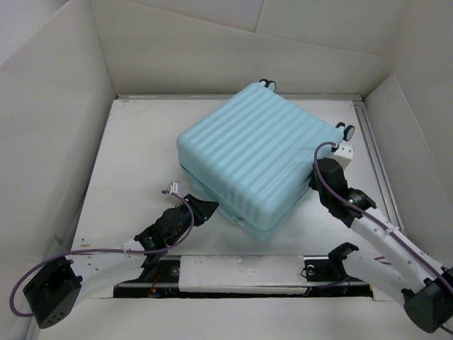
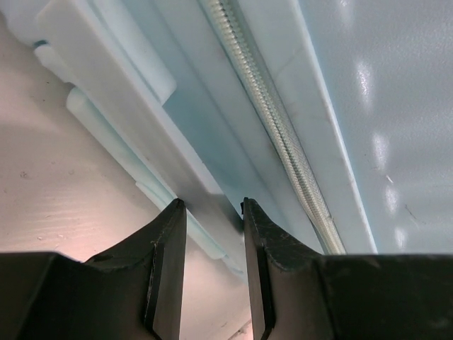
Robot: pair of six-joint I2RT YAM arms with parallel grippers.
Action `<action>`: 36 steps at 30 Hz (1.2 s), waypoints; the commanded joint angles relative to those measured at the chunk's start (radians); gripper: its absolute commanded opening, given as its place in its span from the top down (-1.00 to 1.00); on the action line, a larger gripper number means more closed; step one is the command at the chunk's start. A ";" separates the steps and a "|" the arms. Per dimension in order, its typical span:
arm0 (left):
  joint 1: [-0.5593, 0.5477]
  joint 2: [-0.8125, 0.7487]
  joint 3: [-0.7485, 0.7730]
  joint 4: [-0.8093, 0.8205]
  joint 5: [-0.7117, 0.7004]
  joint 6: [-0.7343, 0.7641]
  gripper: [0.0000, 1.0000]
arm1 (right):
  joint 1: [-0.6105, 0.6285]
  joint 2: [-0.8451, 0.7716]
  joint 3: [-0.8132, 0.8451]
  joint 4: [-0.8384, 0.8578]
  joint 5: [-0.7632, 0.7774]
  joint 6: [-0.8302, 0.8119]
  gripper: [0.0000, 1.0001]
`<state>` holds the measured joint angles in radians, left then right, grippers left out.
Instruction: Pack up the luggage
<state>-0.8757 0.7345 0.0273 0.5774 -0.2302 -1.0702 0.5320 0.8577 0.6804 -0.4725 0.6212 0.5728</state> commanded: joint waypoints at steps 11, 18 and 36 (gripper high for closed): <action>-0.137 0.069 -0.018 0.214 0.140 0.061 1.00 | -0.148 0.708 0.488 0.557 -0.944 -0.281 1.00; -0.286 0.203 0.105 0.223 0.069 0.082 1.00 | -0.245 0.839 0.815 0.436 -1.003 -0.271 1.00; -0.276 -0.295 0.592 -0.574 -0.633 0.262 -0.78 | -0.036 0.029 0.095 0.348 -0.624 -0.277 0.84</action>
<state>-1.1561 0.3882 0.4873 0.1669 -0.6262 -0.8639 0.4808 0.8783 0.8963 -0.1268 -0.0807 0.2501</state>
